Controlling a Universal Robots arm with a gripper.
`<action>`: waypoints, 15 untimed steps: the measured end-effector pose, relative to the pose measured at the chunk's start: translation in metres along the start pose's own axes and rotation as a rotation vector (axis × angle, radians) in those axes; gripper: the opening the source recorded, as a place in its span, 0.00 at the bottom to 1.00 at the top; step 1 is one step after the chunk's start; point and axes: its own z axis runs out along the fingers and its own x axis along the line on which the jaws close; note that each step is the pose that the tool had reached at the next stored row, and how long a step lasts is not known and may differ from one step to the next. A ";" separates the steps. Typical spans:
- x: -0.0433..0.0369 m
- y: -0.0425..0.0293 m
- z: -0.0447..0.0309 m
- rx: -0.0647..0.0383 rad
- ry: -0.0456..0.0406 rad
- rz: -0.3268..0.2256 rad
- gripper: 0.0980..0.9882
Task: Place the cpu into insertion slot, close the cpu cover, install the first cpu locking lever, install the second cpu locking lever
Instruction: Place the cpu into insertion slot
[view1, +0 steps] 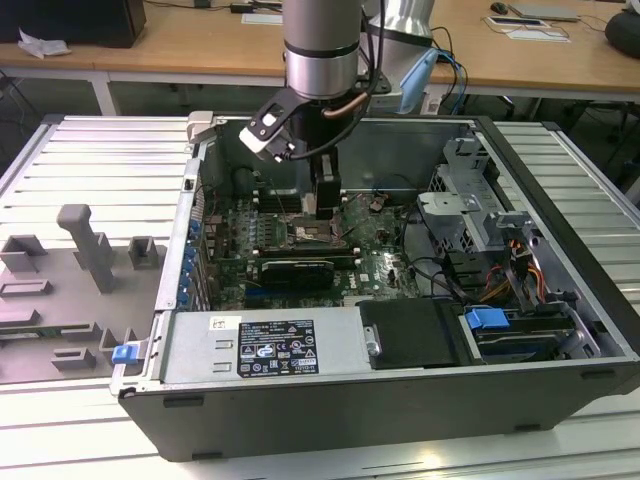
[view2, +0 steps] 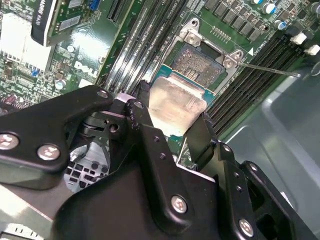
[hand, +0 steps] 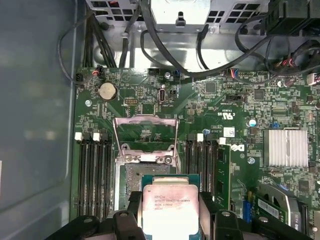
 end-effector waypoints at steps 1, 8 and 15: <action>0.0002 -0.0004 0.0049 0.000 -0.0001 0.000 0.49; 0.0002 -0.0009 0.0103 0.000 -0.0001 0.000 0.49; 0.0002 -0.0015 0.0142 0.000 0.0000 0.001 0.49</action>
